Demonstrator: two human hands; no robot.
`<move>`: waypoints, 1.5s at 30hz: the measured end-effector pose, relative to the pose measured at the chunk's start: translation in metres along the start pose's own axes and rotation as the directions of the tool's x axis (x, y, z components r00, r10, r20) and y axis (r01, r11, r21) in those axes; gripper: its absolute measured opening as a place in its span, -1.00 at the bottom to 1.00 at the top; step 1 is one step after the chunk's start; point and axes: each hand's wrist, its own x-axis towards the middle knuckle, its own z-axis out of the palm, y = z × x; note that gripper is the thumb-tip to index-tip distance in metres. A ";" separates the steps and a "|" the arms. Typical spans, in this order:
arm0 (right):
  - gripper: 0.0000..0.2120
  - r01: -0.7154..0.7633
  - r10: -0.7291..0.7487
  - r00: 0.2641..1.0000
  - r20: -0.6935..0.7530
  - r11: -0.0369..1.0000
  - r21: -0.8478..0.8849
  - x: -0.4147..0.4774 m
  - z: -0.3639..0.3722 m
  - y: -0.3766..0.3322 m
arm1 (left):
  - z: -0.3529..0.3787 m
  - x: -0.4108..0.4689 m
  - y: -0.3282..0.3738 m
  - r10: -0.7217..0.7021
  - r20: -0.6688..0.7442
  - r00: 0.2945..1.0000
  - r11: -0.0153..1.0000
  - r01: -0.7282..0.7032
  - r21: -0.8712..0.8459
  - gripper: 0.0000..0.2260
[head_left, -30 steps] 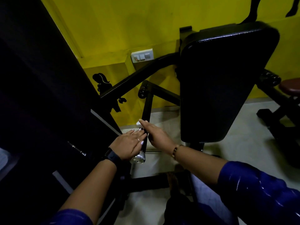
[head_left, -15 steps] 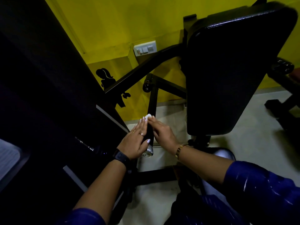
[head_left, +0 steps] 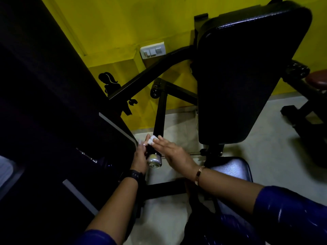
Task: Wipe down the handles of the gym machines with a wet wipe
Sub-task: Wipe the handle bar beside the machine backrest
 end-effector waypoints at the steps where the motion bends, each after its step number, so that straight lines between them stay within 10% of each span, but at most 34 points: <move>1: -0.33 -0.011 0.011 1.000 0.008 0.999 -0.035 0.008 -0.002 0.002 | 0.004 0.001 0.002 -0.072 -0.024 0.997 0.990 0.068 -0.120 -0.30; 8: -0.47 -0.040 0.045 0.995 -0.085 0.998 0.055 -0.009 0.005 -0.023 | 0.008 -0.007 0.006 -0.230 -0.113 0.967 0.840 0.139 -0.524 -0.14; 22: -0.50 0.089 -0.091 0.991 0.096 0.996 0.028 -0.034 -0.012 -0.037 | 0.014 -0.012 0.005 -0.207 -0.123 0.971 0.882 0.131 -0.453 -0.20; 30: -0.46 -0.129 0.127 0.992 0.021 0.983 0.133 -0.036 -0.003 -0.047 | 0.021 -0.016 0.008 -0.198 -0.121 0.973 0.883 0.124 -0.452 -0.31; 45: -0.65 0.408 -0.387 0.913 0.130 0.866 -0.289 -0.012 0.000 -0.038 | 0.003 -0.018 0.008 -0.260 -0.062 0.963 0.855 0.200 -0.479 -0.21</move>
